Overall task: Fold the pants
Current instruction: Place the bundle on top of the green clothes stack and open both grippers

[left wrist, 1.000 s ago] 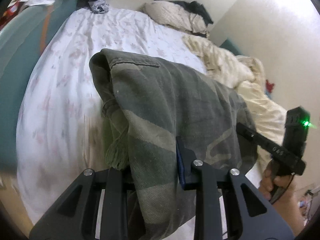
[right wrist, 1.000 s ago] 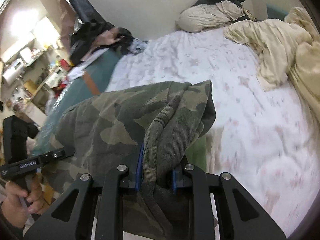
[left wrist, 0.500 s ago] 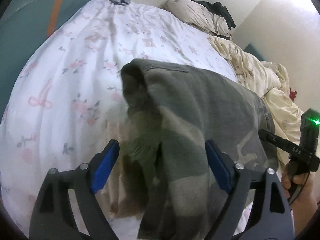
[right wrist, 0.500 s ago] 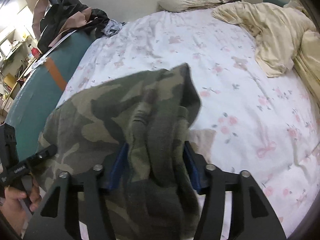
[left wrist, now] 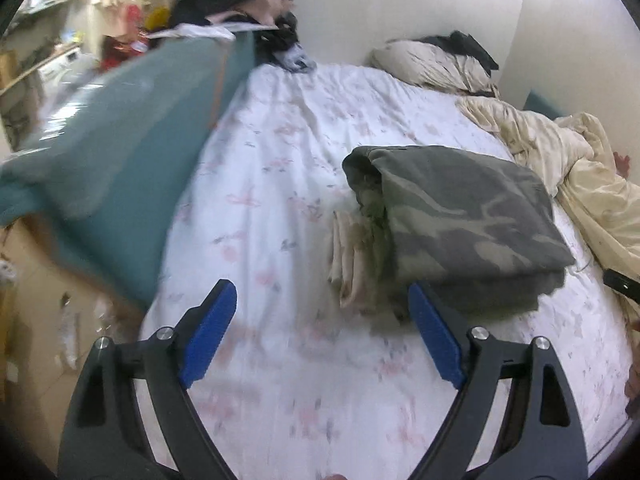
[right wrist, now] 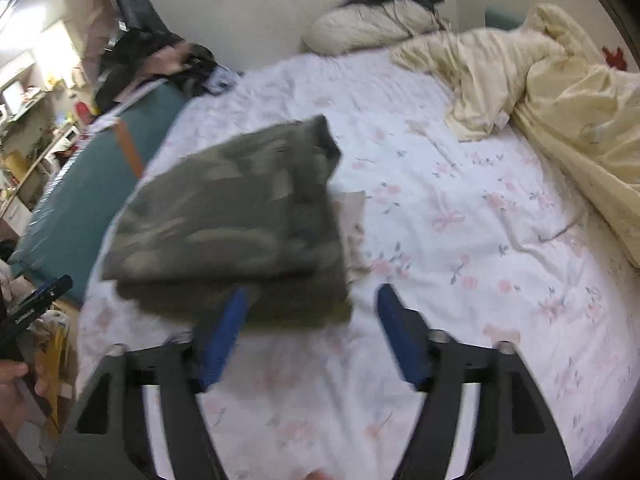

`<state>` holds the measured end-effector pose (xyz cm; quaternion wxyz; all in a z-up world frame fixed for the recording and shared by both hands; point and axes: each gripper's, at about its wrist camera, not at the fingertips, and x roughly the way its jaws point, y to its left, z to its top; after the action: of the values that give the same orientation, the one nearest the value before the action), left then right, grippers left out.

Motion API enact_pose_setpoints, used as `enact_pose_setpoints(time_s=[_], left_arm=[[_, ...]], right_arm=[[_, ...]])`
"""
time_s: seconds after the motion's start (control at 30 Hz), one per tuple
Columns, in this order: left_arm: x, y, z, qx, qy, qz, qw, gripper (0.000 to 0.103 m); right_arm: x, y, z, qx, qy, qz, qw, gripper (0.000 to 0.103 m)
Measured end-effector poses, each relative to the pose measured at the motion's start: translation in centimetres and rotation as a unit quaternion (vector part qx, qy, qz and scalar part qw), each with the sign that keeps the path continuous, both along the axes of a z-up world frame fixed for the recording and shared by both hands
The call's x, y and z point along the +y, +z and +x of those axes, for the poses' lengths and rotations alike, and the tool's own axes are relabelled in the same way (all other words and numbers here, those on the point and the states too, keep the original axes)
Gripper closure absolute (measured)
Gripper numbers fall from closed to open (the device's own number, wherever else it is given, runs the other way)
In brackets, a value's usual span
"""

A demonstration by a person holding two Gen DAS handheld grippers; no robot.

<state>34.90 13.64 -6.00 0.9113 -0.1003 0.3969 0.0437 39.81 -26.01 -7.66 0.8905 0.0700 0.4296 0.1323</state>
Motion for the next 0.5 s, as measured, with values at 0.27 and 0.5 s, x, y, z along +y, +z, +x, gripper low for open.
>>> enact_pose_setpoints(time_s=[0.27, 0.5], left_arm=[[-5.5, 6.2, -13.1, -0.057, 0.008, 0.007, 0.9983, 0.004], [-9.8, 8.4, -23.1, -0.092, -0.006, 0.029, 0.9953, 0.0]], right_arm=[[1.0, 5.1, -12.7, -0.05, -0.005, 0.035, 0.998, 0.005], [2.0, 7.7, -23.4, -0.104, 0.0, 0.006, 0.995, 0.002]])
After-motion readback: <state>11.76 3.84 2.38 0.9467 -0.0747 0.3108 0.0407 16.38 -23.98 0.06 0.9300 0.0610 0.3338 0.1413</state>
